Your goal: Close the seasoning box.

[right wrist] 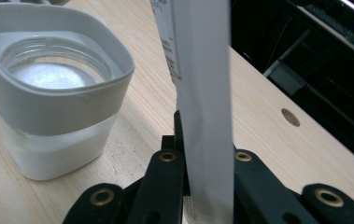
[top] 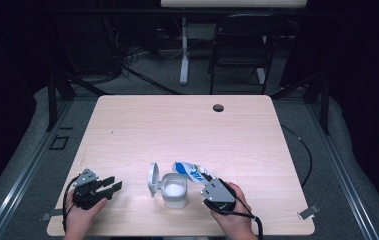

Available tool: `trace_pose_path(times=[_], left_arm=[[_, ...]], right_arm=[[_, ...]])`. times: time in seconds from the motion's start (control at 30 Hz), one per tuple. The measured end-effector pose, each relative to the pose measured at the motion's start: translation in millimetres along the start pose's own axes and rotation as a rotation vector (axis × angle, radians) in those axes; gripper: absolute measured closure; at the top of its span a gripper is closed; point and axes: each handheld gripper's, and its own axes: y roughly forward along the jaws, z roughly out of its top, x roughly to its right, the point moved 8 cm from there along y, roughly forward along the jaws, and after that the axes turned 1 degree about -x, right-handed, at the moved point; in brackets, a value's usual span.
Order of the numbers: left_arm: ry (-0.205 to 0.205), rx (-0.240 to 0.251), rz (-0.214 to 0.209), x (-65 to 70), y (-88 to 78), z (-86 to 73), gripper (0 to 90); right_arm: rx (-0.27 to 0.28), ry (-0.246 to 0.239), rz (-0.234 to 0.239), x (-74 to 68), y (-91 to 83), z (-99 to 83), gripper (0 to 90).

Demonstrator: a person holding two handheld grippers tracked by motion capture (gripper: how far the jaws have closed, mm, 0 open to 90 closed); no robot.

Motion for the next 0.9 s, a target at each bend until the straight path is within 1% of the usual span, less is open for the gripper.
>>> trace_pose_path(times=[0.03,0.07,0.17,0.2,0.27,0.3,0.33,0.37,0.4,0.43,0.47,0.57,0.63,0.67,0.7,0.77,0.9], left_arm=[[-0.001,0.009,0.003,0.4,-0.1,0.2,57.8],[0.005,0.007,0.001,0.6,-1.1,-0.5,57.8],[0.002,0.003,0.003,-0.8,-5.8,-1.9,57.8],[-0.007,0.018,0.008,-1.7,-7.2,-1.4,57.8],[-0.017,0.022,0.008,-2.9,-10.7,-1.5,57.8],[-0.017,0.012,0.008,-3.5,-12.5,-2.3,57.8],[-0.024,0.027,0.011,-3.0,-12.0,-2.0,57.8],[-0.021,0.023,0.012,-2.7,-12.3,-2.5,57.8],[-0.018,0.025,0.01,-2.1,-11.9,-2.4,57.8],[-0.018,0.015,0.01,-1.2,-12.3,-2.5,57.8],[-0.017,0.025,0.008,-0.1,-11.6,-1.5,57.8],[-0.011,0.022,0.01,1.4,-11.4,-1.9,57.8],[-0.008,0.007,0.01,0.6,-12.7,-3.9,57.8],[-0.013,0.023,0.015,-0.2,-11.9,-3.7,57.8],[-0.013,0.013,0.016,-1.2,-13.0,-4.5,57.8],[-0.017,0.01,0.016,-2.7,-14.0,-4.6,57.8],[-0.015,0.014,0.012,-3.2,-14.1,-3.3,57.7]], right_arm=[[-0.002,0.02,0.004,1.7,0.4,-0.8,88.2],[-0.007,0.039,0.007,3.4,0.7,-1.7,88.2],[-0.02,0.076,0.008,8.7,1.9,-4.4,88.3],[-0.024,0.088,0.005,10.6,2.1,-5.3,88.3],[-0.03,0.109,0.0,14.4,2.7,-7.2,88.4],[-0.029,0.122,-0.005,16.4,3.3,-8.2,88.4],[-0.033,0.134,-0.001,18.4,3.7,-9.7,88.4],[-0.039,0.147,-0.001,20.6,3.8,-11.6,88.4],[-0.035,0.171,-0.002,22.4,4.7,-13.0,88.4],[-0.034,0.188,-0.001,24.5,4.9,-14.6,88.4],[-0.032,0.207,-0.001,26.6,5.1,-16.1,88.4],[-0.018,0.259,0.003,32.6,4.5,-18.9,88.4],[-0.023,0.273,0.001,36.2,4.4,-21.2,88.4],[-0.022,0.281,0.001,37.8,5.1,-22.3,88.4],[-0.02,0.293,0.0,39.3,6.0,-23.2,88.4],[-0.024,0.306,-0.001,42.6,7.3,-25.6,88.4],[-0.03,0.329,-0.005,47.2,9.9,-29.0,88.4]])
